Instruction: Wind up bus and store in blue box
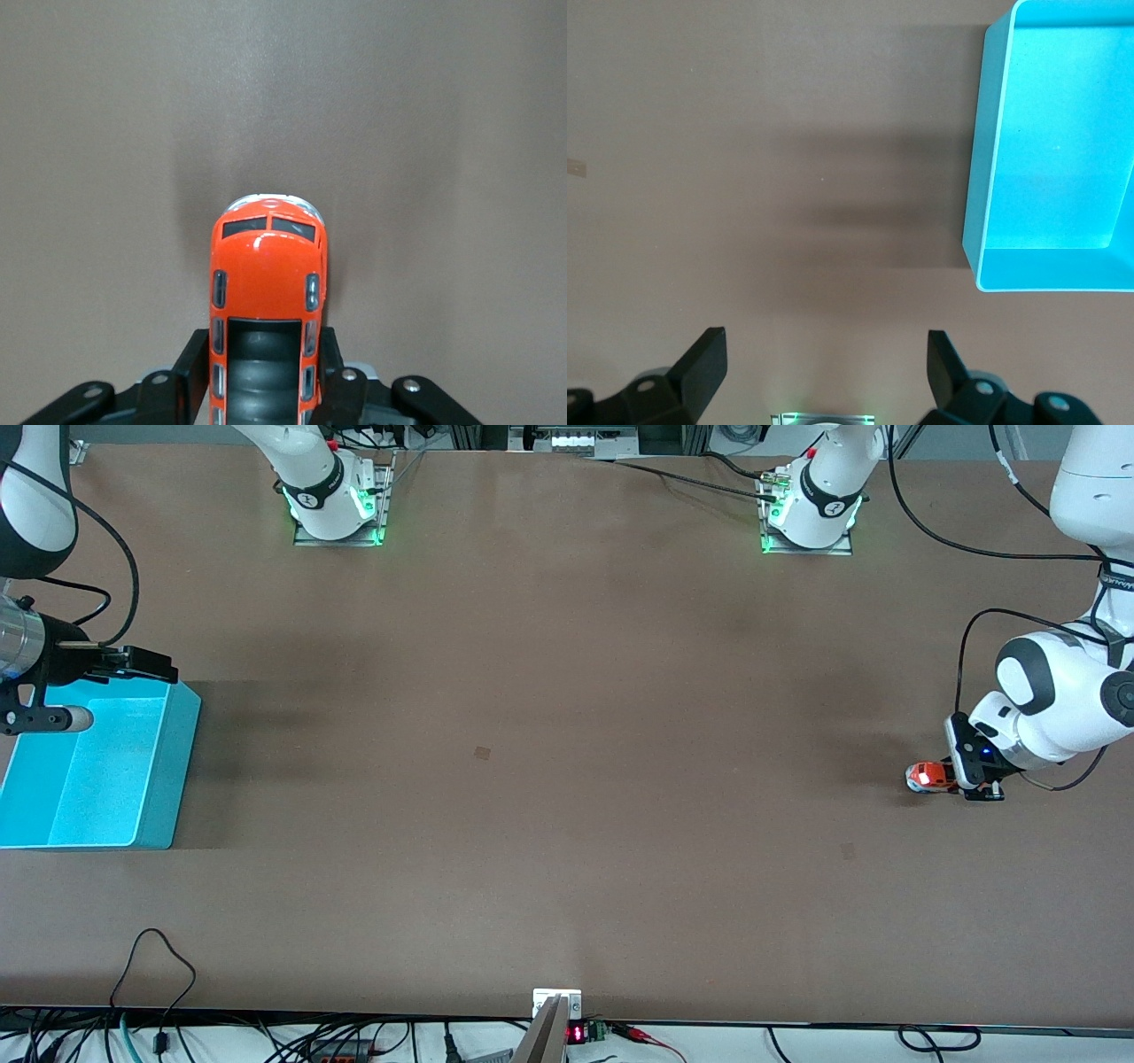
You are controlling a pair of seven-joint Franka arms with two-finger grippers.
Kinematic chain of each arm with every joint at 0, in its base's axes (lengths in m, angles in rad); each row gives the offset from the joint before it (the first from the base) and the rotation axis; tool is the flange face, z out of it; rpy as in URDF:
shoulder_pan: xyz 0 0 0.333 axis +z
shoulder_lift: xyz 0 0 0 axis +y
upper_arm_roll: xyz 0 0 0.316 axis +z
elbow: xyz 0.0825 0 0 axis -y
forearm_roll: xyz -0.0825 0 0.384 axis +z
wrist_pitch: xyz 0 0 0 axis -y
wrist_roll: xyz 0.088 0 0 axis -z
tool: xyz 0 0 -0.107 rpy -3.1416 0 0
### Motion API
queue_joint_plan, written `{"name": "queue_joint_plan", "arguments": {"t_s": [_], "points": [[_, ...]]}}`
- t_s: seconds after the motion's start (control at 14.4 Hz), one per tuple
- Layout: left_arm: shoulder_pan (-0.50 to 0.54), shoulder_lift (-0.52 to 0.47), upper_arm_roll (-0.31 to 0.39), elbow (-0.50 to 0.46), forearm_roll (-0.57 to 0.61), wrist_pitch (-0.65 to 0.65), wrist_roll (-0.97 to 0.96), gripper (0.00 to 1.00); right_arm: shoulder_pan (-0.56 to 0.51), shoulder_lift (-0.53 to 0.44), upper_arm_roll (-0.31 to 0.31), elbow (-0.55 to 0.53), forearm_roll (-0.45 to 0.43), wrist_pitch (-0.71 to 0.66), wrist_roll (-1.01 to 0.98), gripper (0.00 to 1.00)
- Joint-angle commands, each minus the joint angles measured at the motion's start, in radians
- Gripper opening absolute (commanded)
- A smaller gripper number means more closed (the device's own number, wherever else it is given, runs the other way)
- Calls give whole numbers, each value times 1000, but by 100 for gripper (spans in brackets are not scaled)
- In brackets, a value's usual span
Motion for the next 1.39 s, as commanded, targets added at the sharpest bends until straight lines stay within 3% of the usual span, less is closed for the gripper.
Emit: {"name": "queue_joint_plan", "arguments": {"t_s": [0.0, 0.35, 0.62, 1.32], "points": [[15, 60, -5, 26, -1, 8, 1, 100, -1, 0, 1, 16, 14, -21, -1, 100], [15, -1, -5, 37, -2, -53, -7, 100, -1, 0, 1, 16, 14, -21, -4, 100], [12, -13, -7, 112, -2, -239, -21, 100, -1, 0, 1, 16, 14, -21, -4, 100], [11, -156, -7, 114, 10, -487, -208, 100, -1, 0, 1, 16, 14, -25, -6, 100]]}}
